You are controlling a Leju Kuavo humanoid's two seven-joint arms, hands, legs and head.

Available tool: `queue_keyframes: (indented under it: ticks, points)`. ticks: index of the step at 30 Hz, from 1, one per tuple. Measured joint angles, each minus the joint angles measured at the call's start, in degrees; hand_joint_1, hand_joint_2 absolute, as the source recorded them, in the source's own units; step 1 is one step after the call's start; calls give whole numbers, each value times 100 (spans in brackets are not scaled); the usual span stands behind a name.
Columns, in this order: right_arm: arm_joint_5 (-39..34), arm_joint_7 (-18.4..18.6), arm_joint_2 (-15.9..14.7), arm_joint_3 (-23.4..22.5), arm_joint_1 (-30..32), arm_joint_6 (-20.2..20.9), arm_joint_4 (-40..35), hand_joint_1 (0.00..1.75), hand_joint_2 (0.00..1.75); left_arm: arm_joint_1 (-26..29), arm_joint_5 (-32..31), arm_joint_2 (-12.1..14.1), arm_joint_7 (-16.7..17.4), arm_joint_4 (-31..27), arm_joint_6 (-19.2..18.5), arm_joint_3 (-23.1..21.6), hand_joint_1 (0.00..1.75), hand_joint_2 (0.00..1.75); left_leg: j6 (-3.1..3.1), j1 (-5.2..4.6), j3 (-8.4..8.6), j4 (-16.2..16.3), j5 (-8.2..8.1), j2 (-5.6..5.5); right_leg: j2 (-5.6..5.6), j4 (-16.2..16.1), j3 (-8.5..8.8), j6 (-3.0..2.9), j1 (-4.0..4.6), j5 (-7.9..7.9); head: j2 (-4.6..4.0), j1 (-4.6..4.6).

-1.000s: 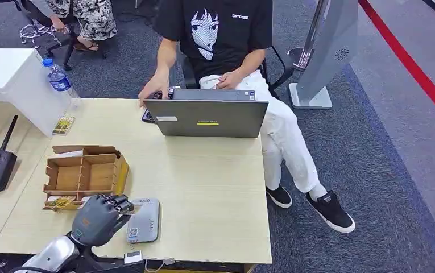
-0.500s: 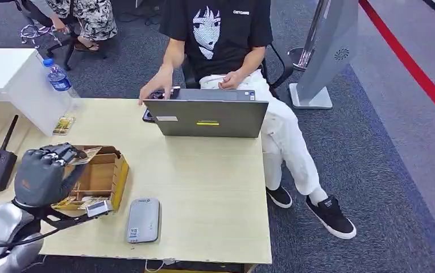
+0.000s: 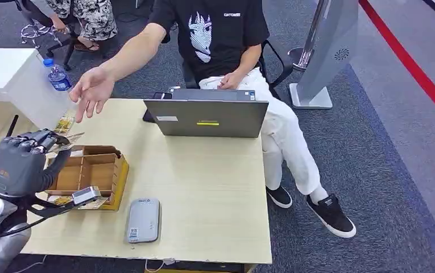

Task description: Pass the card to the sensor for recognition and then transmit it.

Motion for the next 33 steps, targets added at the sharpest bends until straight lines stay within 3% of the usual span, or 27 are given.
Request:
queue_keyframes:
  ticks: [18, 19, 20, 21, 33]
  points:
    - [-24, -35, -111, 44, -7, -87, 256, 0, 175, -15, 15, -22, -50, -17, -101, -2, 175, 175, 0, 0, -1, 0, 0, 0, 0, 0, 0, -1, 0, 1, 0, 0]
    - [-24, -35, -114, 44, -7, -90, 260, 0, 175, -15, 15, -22, -50, -17, -101, 0, 145, 175, 0, 0, 0, 0, 0, 0, 0, 0, 0, -1, 0, 1, 0, 0]
    - [-24, -33, -114, 44, -7, -94, 262, 0, 175, -15, 15, -22, -50, -17, -101, 0, 24, 175, 0, 0, -1, 0, 0, 0, 0, 0, 0, -1, 0, 1, 0, 0]
    - [-26, -35, -118, 46, -7, -94, 262, 0, 175, -14, 18, -22, -50, -17, -101, 0, 0, 175, 0, 0, -1, 0, 0, 0, 0, 0, 0, -1, 0, 1, 0, 0]
    - [-28, -33, -127, 50, -7, -103, 304, 0, 175, 51, 22, -22, -52, -31, -101, 0, 0, 175, 0, 0, -1, 0, 0, 0, 0, 0, 0, -1, 0, 1, 0, 0]
